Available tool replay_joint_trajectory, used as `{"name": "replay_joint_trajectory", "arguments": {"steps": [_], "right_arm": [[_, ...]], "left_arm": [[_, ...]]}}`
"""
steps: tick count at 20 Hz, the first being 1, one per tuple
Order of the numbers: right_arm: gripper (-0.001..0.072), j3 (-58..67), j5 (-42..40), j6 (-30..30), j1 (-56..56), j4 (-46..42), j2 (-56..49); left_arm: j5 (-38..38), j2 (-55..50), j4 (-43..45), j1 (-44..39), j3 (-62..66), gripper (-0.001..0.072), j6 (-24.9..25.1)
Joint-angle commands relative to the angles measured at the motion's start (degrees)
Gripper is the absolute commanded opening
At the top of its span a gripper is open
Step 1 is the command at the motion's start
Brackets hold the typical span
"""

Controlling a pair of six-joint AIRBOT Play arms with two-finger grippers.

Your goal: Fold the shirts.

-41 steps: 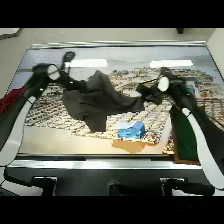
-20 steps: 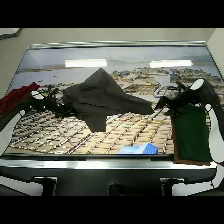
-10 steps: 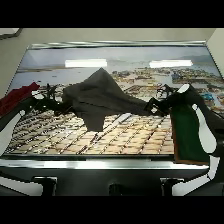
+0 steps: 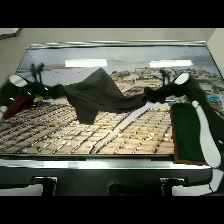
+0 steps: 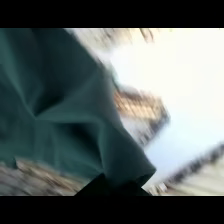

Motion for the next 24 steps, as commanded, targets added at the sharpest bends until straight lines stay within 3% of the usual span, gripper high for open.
{"name": "replay_joint_trajectory", "arguments": {"steps": [1,3,5,7,11,13,15,18,21,24], "right_arm": [[0.004,7.2,-8.2,1.7,-3.1,3.0,14.2],[0.004,11.0,-13.0,4.6,-6.1,1.0,25.0],[0.0039,12.2,-15.3,11.5,-8.4,-5.9,36.3],[0.0039,12.2,-12.9,18.4,-8.3,-11.5,44.7],[0.0039,12.2,-10.0,19.3,-8.3,-14.3,54.6],[0.0039,12.2,-8.7,23.5,-8.3,-19.9,57.3],[0.0039,12.2,-3.1,26.1,-8.3,-24.9,58.0],[0.004,12.2,11.3,25.9,-8.3,-24.3,54.1],[0.004,8.7,23.7,22.1,-8.3,-23.2,45.4],[0.004,-3.0,19.0,20.6,-8.3,-21.3,36.7]], "left_arm": [[-2.2,11.9,1.5,0.0,17.4,0.0034,1.6],[-2.0,19.2,3.2,0.3,30.6,0.0032,1.5],[-0.3,26.0,10.1,0.4,38.5,0.0032,-5.5],[0.6,32.7,8.7,0.3,36.3,0.0032,-8.2],[4.2,40.2,4.3,0.3,30.5,0.0032,-8.1],[4.5,41.0,5.6,0.3,30.6,0.0032,-7.7],[-1.0,40.2,9.4,0.3,30.3,0.0033,-8.1],[-9.0,37.8,11.8,0.3,25.7,0.0034,-8.5],[-7.5,33.6,11.9,0.3,15.3,0.0034,-3.6],[1.9,25.8,11.8,0.3,3.4,0.0034,0.6]]}}
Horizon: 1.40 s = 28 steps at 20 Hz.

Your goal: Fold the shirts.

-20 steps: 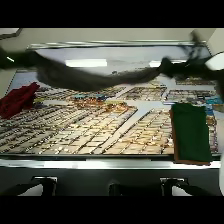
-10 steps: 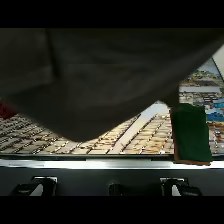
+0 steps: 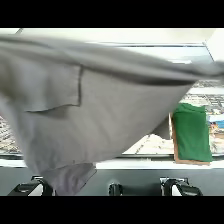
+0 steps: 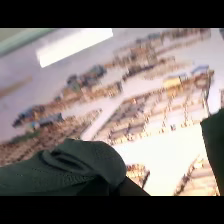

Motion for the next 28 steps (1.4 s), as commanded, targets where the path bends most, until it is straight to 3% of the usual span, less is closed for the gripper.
{"name": "replay_joint_trajectory", "arguments": {"steps": [1,4,8,13,14,15,16,17,20,22,24,28], "right_arm": [[0.004,-12.6,-3.2,-1.6,0.0,2.7,-10.1],[0.004,-20.7,-22.8,-0.9,0.0,13.8,-20.7],[0.0041,-20.7,-45.4,-2.3,0.0,31.4,-32.6],[0.0043,-20.7,-50.2,-10.0,5.3,34.1,-41.9],[0.0089,-20.7,-50.3,-11.4,6.0,34.1,-42.4],[0.0275,-20.3,-49.9,-12.7,5.8,34.1,-42.2],[0.0473,-19.3,-47.5,-15.0,4.7,34.0,-41.5],[0.0499,-17.9,-43.5,-18.4,3.0,33.3,-40.4],[0.05,-14.6,-26.8,-20.2,-4.5,24.0,-36.8],[0.05,-15.0,-13.8,-20.2,-8.1,19.6,-36.6],[0.054,-18.3,-8.0,-20.7,-8.3,17.6,-36.7],[0.0557,-25.0,-7.0,-22.7,-8.3,20.3,-36.7]], "left_arm": [[10.0,-8.9,0.4,0.1,-11.9,0.0034,5.0],[17.9,-20.3,-2.0,0.1,-12.9,0.0035,8.2],[22.5,-30.5,-6.9,-0.1,-12.8,0.0036,8.2],[17.2,-39.0,-8.3,-2.9,-12.8,0.0037,8.2],[16.8,-39.7,-8.4,-3.3,-12.8,0.0058,8.2],[16.4,-39.6,-8.3,-3.3,-12.7,0.0192,8.2],[14.4,-39.5,-8.2,-2.4,-11.4,0.044,8.2],[10.7,-39.3,-7.5,-0.6,-9.2,0.0544,8.2],[-5.0,-38.6,-3.1,7.6,-5.6,0.0539,4.6],[-13.6,-37.9,-2.1,13.7,-9.7,0.0539,2.8],[-14.6,-35.4,-2.5,17.9,-18.9,0.0529,3.2],[-8.1,-32.3,-7.2,21.4,-34.3,0.0491,8.3]]}}
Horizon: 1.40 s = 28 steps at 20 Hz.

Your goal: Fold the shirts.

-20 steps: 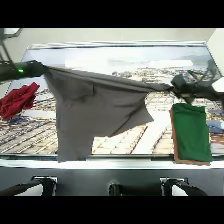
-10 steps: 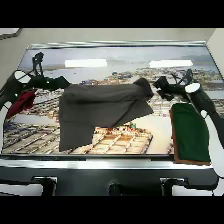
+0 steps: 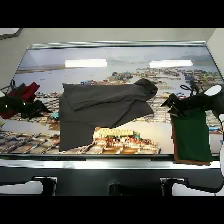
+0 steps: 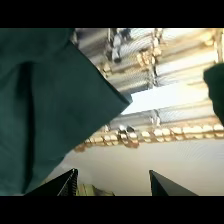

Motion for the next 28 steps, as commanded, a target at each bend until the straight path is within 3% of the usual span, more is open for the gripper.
{"name": "replay_joint_trajectory", "arguments": {"steps": [1,4,10,11,15,16,17,21,24,27,28], "right_arm": [[0.0556,-3.9,5.4,-1.9,-0.7,0.0,0.2],[0.0559,-4.3,6.0,-2.6,-0.7,0.1,0.2],[0.0573,-4.7,5.1,-3.1,-0.2,0.1,-0.1],[0.0629,-5.4,4.1,-3.8,0.7,0.3,-0.3],[0.0625,-6.4,-2.9,-3.9,5.3,3.7,-3.1],[0.0624,-6.3,-4.7,-3.9,6.3,6.2,-4.0],[0.0621,-6.3,-6.8,-3.8,7.4,8.2,-5.1],[0.0546,-6.3,-20.1,0.0,12.5,8.7,-8.3],[0.0536,-6.3,-29.4,4.0,14.6,8.5,-8.7],[0.0384,-6.3,-31.0,8.2,14.7,7.3,-8.7],[0.0139,-6.3,-29.6,8.2,14.6,7.1,-8.6]], "left_arm": [[3.5,1.3,-4.7,2.9,-10.6,0.0491,3.0],[9.8,-0.6,-9.7,0.9,-13.1,0.0453,3.0],[17.2,-4.3,-14.4,-4.0,-13.1,0.0453,3.2],[17.6,-4.5,-14.5,-4.6,-13.1,0.0422,3.3],[18.8,-4.5,-14.5,-5.3,-13.1,0.0219,3.2],[18.4,-4.5,-14.5,-5.3,-13.1,0.0096,3.3],[17.5,-4.5,-14.5,-5.3,-13.0,0.0049,3.3],[16.9,-2.9,-14.5,-5.3,-13.0,0.0037,3.4],[16.9,-1.0,-14.5,-5.3,-13.0,0.0037,4.1],[16.9,-0.1,-14.5,-5.3,-13.0,0.0037,4.3],[16.9,0.1,-14.6,-5.3,-13.0,0.0036,4.3]]}}
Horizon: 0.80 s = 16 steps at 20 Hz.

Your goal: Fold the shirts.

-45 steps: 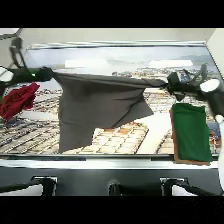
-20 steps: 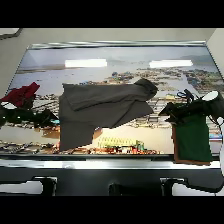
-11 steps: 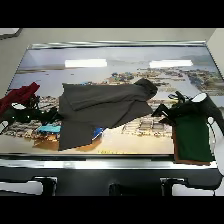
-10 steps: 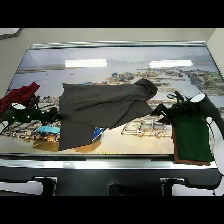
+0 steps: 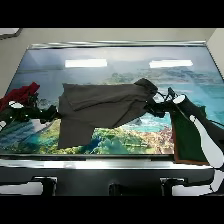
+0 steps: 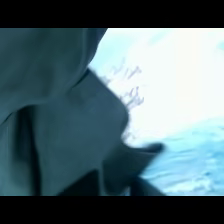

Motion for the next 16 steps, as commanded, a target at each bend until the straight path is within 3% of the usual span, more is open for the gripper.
{"name": "replay_joint_trajectory", "arguments": {"steps": [1,4,10,13,16], "right_arm": [[0.0042,0.6,-0.7,3.3,0.5,-0.9,0.0],[0.004,6.5,5.2,-2.5,0.5,-7.9,4.0],[0.004,32.1,3.9,-4.5,0.5,-35.8,30.1],[0.004,39.9,4.9,-2.8,0.5,-40.5,43.5],[0.004,40.3,9.0,-0.3,0.5,-40.6,53.2]], "left_arm": [[-1.1,1.1,-0.5,0.0,0.6,0.0036,0.2],[-3.9,5.0,-0.5,-0.1,7.2,0.0033,0.4],[6.8,29.8,0.4,-1.0,38.5,0.0033,-0.1],[8.4,40.0,6.4,-0.9,49.0,0.0033,-4.6],[5.0,48.8,8.5,-0.9,49.5,0.0032,-8.9]]}}
